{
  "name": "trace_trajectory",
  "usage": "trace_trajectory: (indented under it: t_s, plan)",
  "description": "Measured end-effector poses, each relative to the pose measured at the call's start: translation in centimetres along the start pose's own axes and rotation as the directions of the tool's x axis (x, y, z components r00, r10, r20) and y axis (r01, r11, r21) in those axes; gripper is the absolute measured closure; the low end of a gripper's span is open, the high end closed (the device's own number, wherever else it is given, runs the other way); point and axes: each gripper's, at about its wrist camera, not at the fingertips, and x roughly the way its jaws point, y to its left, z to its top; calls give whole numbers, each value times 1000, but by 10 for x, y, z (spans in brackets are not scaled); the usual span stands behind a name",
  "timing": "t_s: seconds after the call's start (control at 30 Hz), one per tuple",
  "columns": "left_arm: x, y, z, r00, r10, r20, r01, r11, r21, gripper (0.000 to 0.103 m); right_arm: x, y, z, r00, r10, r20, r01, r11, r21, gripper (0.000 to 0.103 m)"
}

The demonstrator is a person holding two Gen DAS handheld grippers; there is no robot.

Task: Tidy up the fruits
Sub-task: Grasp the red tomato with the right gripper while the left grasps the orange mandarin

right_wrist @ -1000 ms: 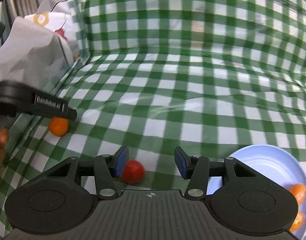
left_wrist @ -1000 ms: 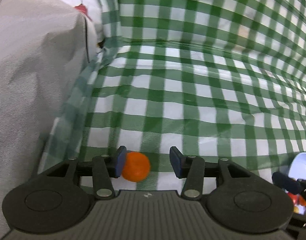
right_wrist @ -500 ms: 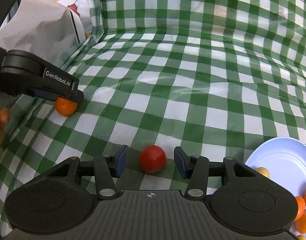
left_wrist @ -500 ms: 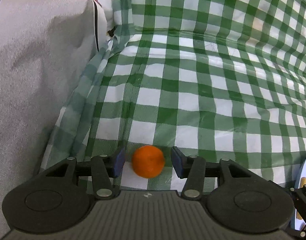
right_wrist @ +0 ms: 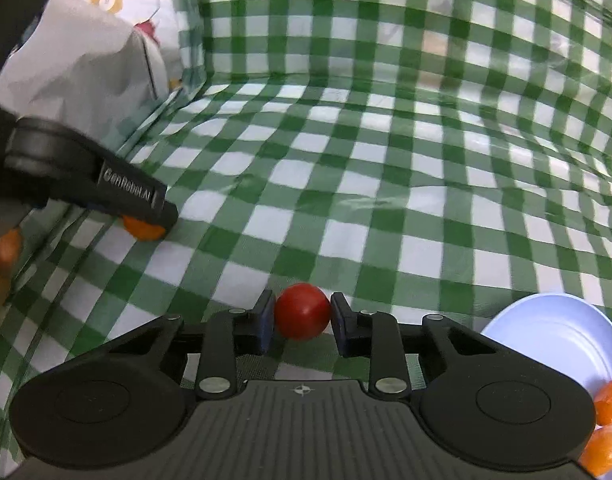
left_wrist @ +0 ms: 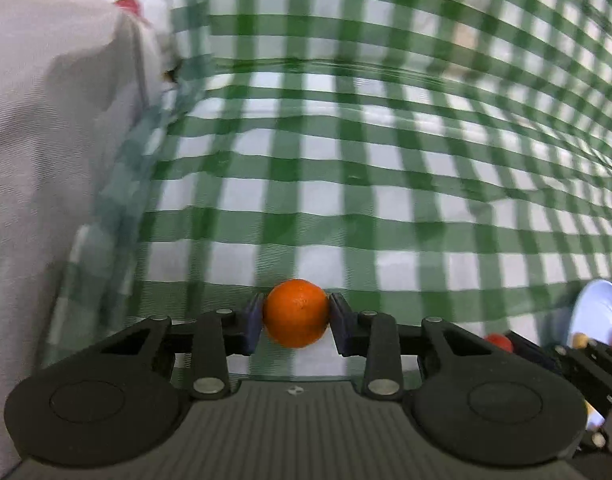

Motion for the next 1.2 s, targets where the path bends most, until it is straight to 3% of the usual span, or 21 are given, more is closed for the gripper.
trace_trajectory:
  t_s: [0.3,1.2]
  plan:
    - [11,-10,-3,999,-15,-44,17,999,40,63,11,-4,-6,998,-14,-63,14,1000,5,72]
    - [20,-20,-4,998,-18,-54,20,999,45,63,8,-1,-5,997,-22,-68,22,1000,-2,71]
